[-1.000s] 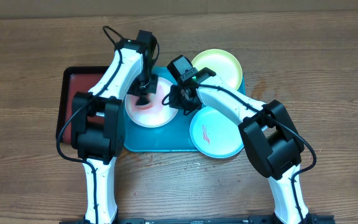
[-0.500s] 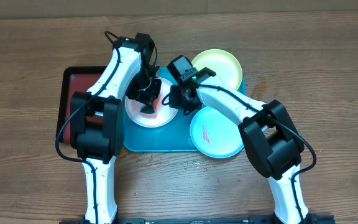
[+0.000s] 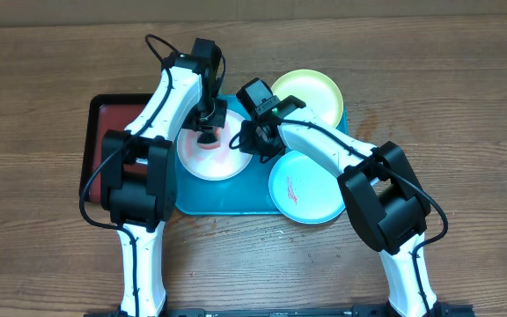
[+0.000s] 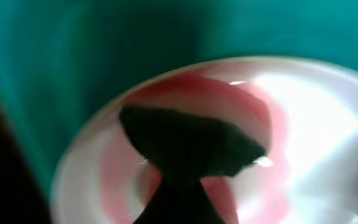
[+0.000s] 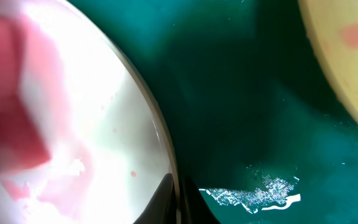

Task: Clean dirty plates on tray and stack at the side
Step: 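Scrub the white plate with the sponge while the right gripper holds it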

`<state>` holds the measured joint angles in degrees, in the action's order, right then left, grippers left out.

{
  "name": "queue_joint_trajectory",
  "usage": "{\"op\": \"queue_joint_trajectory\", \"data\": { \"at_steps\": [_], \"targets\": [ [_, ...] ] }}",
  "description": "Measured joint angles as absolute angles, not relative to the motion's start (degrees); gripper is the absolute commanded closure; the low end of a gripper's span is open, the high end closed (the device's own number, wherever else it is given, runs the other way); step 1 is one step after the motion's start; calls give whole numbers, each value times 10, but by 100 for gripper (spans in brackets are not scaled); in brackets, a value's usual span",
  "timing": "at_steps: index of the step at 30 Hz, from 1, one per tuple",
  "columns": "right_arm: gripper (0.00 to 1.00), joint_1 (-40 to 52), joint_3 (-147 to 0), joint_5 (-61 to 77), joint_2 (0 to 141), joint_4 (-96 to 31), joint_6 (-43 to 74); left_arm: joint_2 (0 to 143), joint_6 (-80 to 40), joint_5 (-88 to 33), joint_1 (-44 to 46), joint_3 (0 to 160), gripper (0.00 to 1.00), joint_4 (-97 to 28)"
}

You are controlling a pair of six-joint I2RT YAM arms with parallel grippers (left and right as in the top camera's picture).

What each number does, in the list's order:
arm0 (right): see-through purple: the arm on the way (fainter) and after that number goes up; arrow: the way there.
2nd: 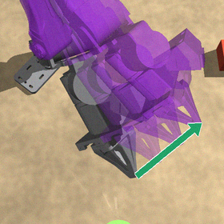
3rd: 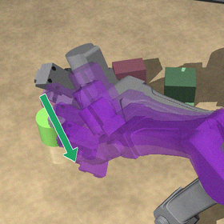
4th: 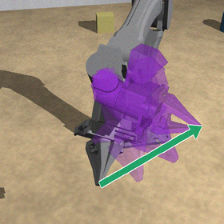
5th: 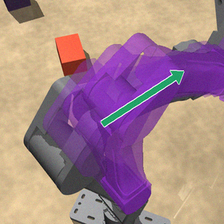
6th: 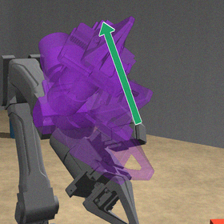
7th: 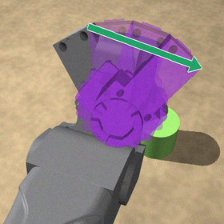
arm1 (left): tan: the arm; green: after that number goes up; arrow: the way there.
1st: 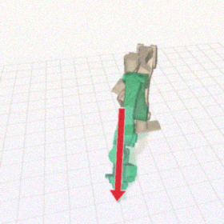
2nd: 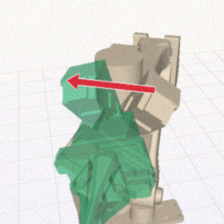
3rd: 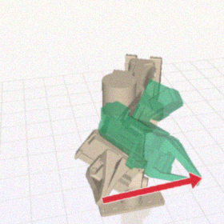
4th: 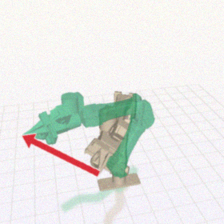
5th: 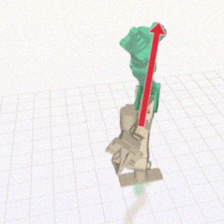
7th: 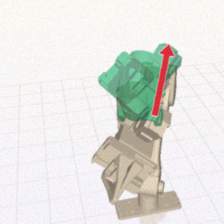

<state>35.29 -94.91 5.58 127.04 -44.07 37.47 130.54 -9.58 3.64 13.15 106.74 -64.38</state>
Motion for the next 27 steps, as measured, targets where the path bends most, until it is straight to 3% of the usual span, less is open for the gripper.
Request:
{"op": "queue_joint_trajectory", "data": {
  "at_steps": [7,13,21,27],
  "targets": [
    [96,353,-949,55,1270,-440,375,1305,-164,132,132,1069,96,-726],
    [96,353,-949,55,1270,-441,375,1305,-114,67,142,1069,96,-767],
    [96,353,-949,55,1270,-441,375,1305,-7,-63,160,1070,96,-695],
    [96,353,-949,55,1270,-441,375,1305,-42,-14,160,1070,96,-638]
  ]
}}
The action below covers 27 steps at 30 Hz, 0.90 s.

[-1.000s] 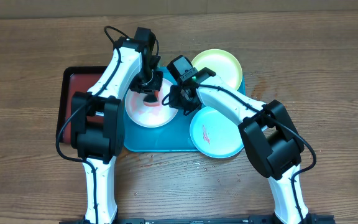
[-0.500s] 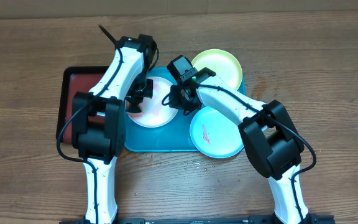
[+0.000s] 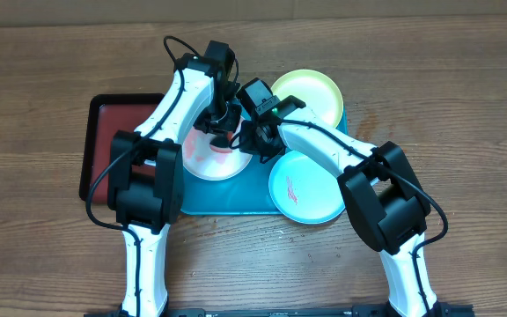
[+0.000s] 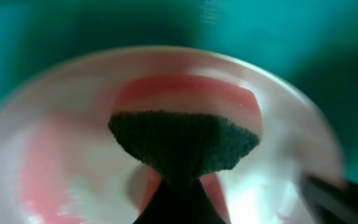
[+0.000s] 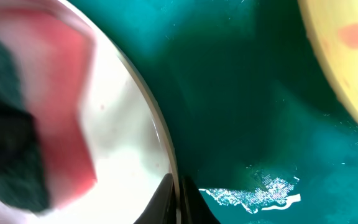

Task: Clean dirty plates on tray and stack at the side
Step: 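Scrub the white plate with the sponge while the right gripper holds it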

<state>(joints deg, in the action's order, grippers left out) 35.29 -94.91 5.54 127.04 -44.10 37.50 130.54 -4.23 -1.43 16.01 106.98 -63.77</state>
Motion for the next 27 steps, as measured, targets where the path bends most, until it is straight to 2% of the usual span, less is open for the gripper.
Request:
{"op": "queue_joint_trajectory", "data": {
  "at_steps": [6,11,15,22,27],
  "targets": [
    [96,353,-949,55,1270,-441,375,1305,-155,135,160,1070,96,-672],
    [96,353,-949,55,1270,-441,375,1305,-189,174,160,1070,96,-686],
    [96,353,-949,55,1270,-441,375,1305,-164,133,161,1070,96,-684],
    [96,353,-949,55,1270,-441,375,1305,-22,-41,161,1070,96,-689],
    [96,353,-949,55,1270,-441,375,1305,18,-84,161,1070,96,-719]
  ]
}}
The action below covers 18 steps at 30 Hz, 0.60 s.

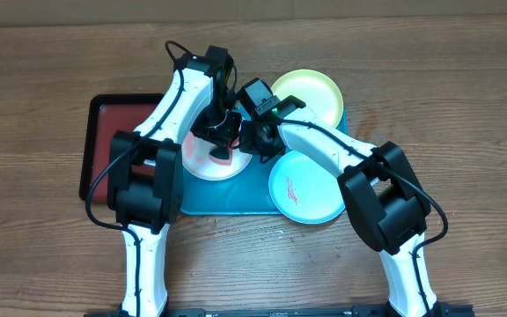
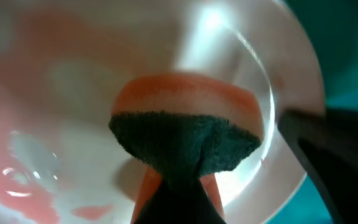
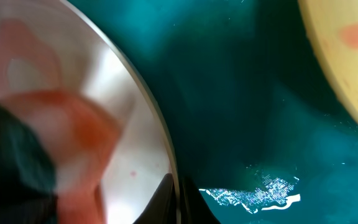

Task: Clean dirty plates on tray and stack at the side
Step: 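Scrub the white plate with the sponge while the right gripper holds it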

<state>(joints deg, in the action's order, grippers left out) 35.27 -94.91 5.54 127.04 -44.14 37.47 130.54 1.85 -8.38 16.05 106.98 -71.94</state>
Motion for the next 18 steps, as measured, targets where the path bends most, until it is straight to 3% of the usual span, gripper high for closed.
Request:
{"op": "queue_joint_trajectory", "data": {
  "at_steps": [9,14,18],
  "targets": [
    [96,353,-949,55,1270,-441,375,1305,-67,72,161,1070,96,-768],
    [96,353,-949,55,1270,-441,375,1305,-113,168,160,1070,96,-703],
    [96,353,-949,55,1270,-441,375,1305,-120,172,160,1070,96,-635]
  ]
}}
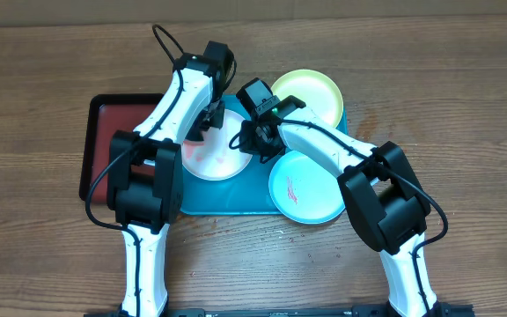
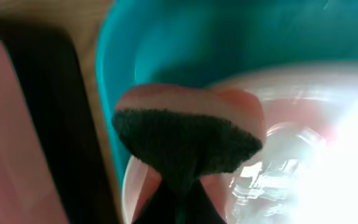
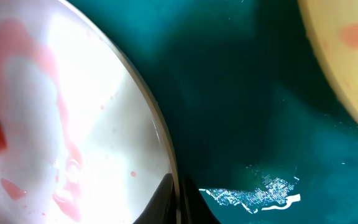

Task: Clean dirty plates on tray and stack at the side
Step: 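Scrub the white plate with the sponge while the right gripper holds it, then lift the white plate with the right gripper, tilting it upward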

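A white plate (image 1: 216, 157) smeared with pink lies on the left part of the teal tray (image 1: 236, 204). My left gripper (image 1: 202, 123) is shut on a sponge (image 2: 188, 134), dark green side facing the camera, pink side pressed at the plate's far-left rim (image 2: 135, 180). My right gripper (image 3: 178, 196) is shut on the plate's right rim (image 3: 166, 149), one finger inside and one outside. Pink streaks (image 3: 55, 124) show on the plate. A yellow-green plate (image 1: 310, 95) with a pink spot and a light blue plate (image 1: 306, 187) with red marks also lie on the tray.
A dark red tray (image 1: 104, 132) sits on the wooden table (image 1: 465, 106) just left of the teal tray; its black rim (image 2: 48, 124) is close beside the sponge. Both arms cross over the teal tray's middle.
My left gripper has moved the sponge from the plate's right half to its far-left rim, next to the dark red tray. The right gripper still pinches the right rim.
The sponge was first on the plate's upper middle, then at its upper right near the right gripper, then lower on the right half, and now at the far-left rim. The right gripper held the rim in the same place throughout. Pink smears lie on the plate.
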`<state>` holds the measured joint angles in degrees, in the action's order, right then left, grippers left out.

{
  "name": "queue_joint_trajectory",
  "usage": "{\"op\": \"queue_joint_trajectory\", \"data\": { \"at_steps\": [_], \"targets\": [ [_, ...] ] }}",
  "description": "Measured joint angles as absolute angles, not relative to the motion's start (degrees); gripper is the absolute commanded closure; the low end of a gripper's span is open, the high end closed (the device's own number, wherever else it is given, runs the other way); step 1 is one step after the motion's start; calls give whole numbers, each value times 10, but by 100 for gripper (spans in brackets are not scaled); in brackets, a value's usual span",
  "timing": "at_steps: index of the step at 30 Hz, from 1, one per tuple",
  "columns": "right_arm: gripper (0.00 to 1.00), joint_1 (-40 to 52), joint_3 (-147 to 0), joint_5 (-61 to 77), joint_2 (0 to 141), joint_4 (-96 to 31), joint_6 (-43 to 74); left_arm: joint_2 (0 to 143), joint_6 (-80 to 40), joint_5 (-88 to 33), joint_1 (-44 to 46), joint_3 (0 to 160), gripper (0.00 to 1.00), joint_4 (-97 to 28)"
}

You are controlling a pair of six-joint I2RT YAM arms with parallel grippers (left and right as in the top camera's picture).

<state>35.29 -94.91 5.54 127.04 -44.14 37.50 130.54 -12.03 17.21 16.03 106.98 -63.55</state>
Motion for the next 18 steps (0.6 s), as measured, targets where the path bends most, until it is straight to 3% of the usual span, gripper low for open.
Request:
{"op": "queue_joint_trajectory", "data": {
  "at_steps": [5,9,18],
  "targets": [
    [96,353,-949,55,1270,-442,375,1305,-76,80,157,1079,96,-623],
    [96,353,-949,55,1270,-442,375,1313,-53,18,147,1140,96,-691],
    [96,353,-949,60,1269,-446,362,1316,-52,-20,62,1456,96,-914]
  ]
}}
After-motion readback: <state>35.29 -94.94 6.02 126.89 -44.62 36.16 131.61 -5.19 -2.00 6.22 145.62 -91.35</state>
